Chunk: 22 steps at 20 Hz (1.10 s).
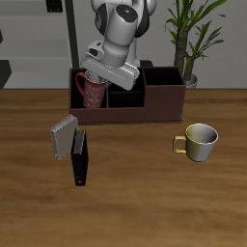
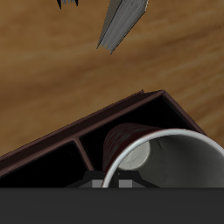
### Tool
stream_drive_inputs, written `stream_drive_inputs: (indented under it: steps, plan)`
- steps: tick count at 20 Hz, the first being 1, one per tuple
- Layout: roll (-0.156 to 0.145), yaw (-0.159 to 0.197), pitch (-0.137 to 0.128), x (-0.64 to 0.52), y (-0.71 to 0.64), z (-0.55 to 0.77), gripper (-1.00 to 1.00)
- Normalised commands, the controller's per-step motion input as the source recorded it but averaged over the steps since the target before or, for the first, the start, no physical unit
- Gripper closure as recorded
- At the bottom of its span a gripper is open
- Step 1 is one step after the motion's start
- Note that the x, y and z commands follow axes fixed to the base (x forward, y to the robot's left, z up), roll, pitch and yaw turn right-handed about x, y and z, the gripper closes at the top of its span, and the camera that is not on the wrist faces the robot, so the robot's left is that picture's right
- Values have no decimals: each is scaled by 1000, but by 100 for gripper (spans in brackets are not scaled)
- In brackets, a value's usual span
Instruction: Place the red mug into the back desk caddy's left compartment
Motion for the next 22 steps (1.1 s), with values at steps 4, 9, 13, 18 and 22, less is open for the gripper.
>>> stream_drive_inputs:
  steps: [4, 9, 13, 18, 22]
  plan:
    - [-22, -70, 70, 110, -147, -306, 100]
    - [-4, -61, 79, 82, -48, -271, -100]
    - [14, -61, 42, -13, -56, -60, -100]
    - [-10, -14, -4, -82, -39, 32, -100]
    - [4, 16, -31, -135, -37, 181, -100]
